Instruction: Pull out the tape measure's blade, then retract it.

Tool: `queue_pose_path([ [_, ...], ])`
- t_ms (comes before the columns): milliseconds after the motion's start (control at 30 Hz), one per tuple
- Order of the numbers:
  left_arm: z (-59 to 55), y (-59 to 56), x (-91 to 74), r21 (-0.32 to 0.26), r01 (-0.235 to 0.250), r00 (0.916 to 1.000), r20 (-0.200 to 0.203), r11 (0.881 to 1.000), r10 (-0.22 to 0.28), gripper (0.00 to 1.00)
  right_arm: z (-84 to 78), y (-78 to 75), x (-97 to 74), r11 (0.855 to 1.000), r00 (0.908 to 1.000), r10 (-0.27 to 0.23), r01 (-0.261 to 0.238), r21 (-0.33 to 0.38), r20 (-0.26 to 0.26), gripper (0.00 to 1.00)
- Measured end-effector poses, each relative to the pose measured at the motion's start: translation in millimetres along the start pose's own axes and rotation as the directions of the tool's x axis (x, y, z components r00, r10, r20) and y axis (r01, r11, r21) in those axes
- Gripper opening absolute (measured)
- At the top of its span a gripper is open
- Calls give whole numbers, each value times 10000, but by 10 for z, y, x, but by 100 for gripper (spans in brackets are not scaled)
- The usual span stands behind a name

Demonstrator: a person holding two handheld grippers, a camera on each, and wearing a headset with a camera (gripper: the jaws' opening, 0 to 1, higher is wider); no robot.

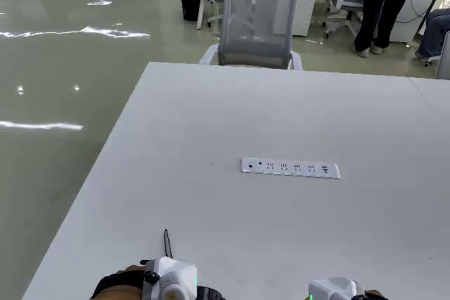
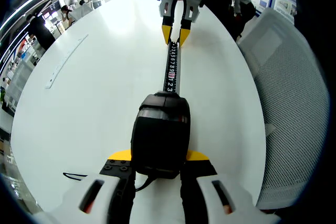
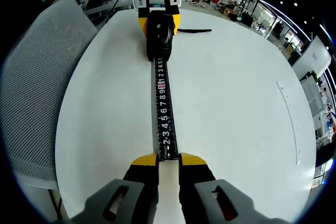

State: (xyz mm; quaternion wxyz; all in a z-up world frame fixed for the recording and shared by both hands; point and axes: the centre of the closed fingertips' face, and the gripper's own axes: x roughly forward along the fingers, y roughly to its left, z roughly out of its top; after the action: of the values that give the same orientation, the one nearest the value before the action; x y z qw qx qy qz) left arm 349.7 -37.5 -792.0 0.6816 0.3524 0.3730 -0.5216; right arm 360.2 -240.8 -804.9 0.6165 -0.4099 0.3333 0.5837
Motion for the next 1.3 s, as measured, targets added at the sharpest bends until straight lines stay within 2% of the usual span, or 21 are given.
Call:
queue_pose_path([
  [300, 0, 0, -7, -14, -27, 10000, 10, 10000, 27, 29, -4, 3, 12, 10000, 10000, -5, 5, -25, -28, 12],
  [733, -3, -2, -8, -57, -29, 10000, 42, 10000, 30, 29, -134, -14, -36, 10000, 9999, -12, 11, -35, -109, 12],
  [1100, -6, -2, -14, -21, -14, 10000, 7, 10000, 14, 29, -132, -10, -40, 10000, 9999, -7, 6, -54, -111, 12],
  [1300, -12, 4, -8, -25, -9, 10000, -18, 10000, 9, 29, -211, -17, -69, 10000, 9999, -18, 19, 46, -123, 12],
])
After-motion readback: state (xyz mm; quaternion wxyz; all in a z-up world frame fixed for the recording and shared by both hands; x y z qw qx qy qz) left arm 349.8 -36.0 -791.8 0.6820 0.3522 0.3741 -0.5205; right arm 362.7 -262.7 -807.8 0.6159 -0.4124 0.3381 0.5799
